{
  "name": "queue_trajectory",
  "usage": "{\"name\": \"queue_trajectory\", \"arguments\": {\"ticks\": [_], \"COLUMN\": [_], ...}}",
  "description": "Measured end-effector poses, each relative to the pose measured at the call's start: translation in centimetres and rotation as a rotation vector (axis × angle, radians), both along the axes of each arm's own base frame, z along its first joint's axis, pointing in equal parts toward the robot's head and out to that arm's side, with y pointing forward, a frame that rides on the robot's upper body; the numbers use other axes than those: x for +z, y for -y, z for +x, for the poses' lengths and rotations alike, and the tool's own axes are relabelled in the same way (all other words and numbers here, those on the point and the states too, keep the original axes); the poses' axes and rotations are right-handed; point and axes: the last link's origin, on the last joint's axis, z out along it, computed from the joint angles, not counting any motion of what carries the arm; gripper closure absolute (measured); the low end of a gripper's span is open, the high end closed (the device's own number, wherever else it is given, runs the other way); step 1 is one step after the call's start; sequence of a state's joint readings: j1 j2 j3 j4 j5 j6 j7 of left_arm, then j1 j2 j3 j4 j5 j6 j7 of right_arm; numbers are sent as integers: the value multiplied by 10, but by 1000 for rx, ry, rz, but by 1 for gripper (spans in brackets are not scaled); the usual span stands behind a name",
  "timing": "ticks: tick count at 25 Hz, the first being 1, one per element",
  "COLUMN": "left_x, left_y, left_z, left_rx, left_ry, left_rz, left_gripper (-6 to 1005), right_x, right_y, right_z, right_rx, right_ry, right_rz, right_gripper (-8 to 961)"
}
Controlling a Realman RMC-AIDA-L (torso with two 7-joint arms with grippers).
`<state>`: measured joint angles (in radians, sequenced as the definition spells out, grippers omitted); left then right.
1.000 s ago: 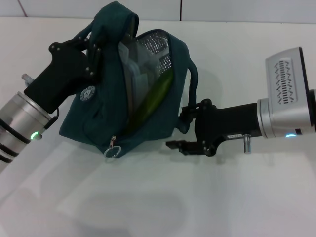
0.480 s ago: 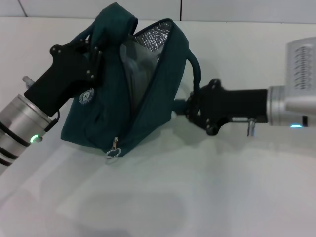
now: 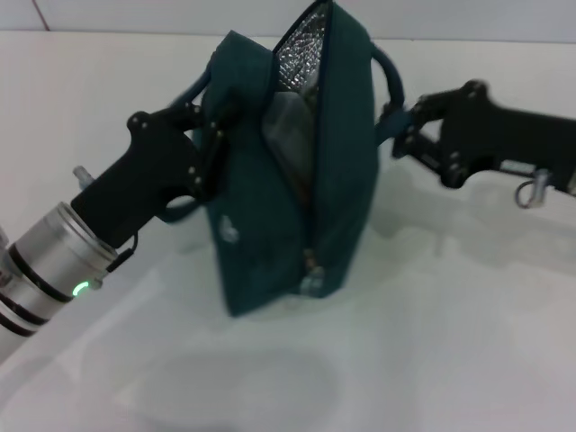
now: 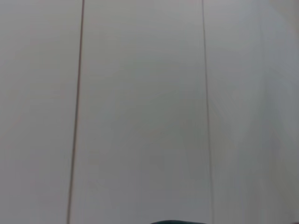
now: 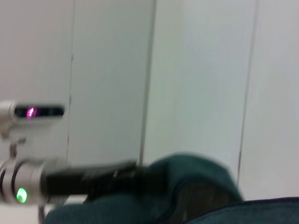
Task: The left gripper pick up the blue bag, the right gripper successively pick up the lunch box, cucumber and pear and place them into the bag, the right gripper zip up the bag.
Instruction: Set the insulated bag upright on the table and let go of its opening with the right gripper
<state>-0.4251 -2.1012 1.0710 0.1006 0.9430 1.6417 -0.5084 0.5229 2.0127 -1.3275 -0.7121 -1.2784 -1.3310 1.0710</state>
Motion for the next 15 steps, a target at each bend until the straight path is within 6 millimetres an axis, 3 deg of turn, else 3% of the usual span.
{"name": "queue_trajectory", "arguments": {"ticks": [5,10,15], "left_x": [-6,-12,-12], "left_y": [8,11,16], "left_z": [3,2,0], "left_rx": [-8,10,5], "left_ry": [26,32,30], "left_rz": [-30,-53,-43], "left_gripper": [900,855,653], "right_x": [22,25,22], "right_y": [-2,-3,-2], "right_z": [4,5,6], "right_rx": [12,13,-28], "right_ry": [-37,-4,56], "right_rz": [13,-39,-113], "right_gripper": [887,888,888]}}
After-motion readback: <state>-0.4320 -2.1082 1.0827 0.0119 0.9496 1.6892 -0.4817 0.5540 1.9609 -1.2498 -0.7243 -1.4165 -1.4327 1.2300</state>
